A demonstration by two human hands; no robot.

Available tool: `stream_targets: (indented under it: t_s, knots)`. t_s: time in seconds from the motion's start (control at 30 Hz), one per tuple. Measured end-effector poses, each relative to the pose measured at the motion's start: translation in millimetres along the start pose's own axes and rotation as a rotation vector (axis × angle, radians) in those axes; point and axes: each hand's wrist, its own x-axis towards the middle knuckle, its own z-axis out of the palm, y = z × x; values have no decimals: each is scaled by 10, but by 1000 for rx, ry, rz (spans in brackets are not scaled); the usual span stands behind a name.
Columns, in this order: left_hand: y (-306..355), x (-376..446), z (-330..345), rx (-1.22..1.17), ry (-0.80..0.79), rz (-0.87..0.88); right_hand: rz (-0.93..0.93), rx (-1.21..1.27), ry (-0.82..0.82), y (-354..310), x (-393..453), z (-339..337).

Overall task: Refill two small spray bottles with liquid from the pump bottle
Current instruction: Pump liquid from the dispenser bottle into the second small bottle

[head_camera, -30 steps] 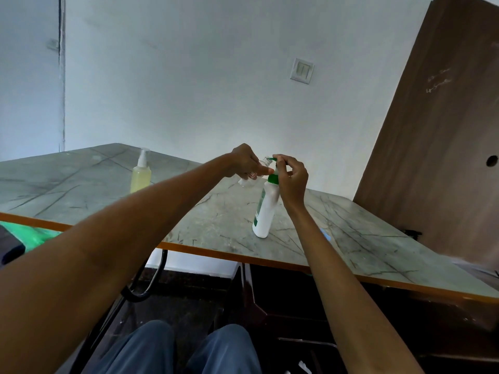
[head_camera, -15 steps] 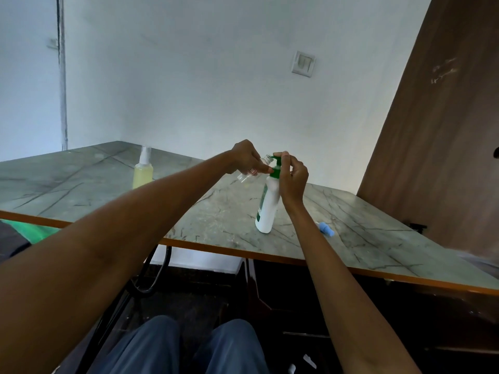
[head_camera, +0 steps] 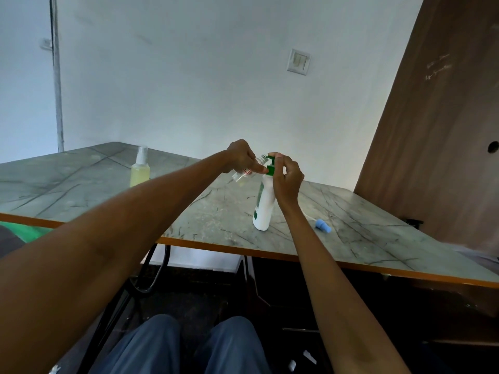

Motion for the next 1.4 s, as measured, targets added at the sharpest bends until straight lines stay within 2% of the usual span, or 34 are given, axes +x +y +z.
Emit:
stream_targets:
  t_s: [0.2, 0.47, 0.6, 0.77, 1.03, 1.4]
  knots:
    - [60, -37, -15, -19, 20, -5, 39, 22, -66, -61, 93, -29]
    - [-6, -24, 34, -8, 4, -16, -32, -9, 47, 57, -21, 31]
    - [13, -12, 12, -9, -8, -13, 22, 31, -22, 31, 47, -9]
    - [38, 2, 5, -32, 9, -9, 2, 2, -51, -2, 107, -40]
    - [-39, -22, 46, -29, 18, 4, 43, 13, 51, 24, -42, 46]
    - [49, 9, -10, -19, 5, 16, 107, 41, -20, -76, 42, 8]
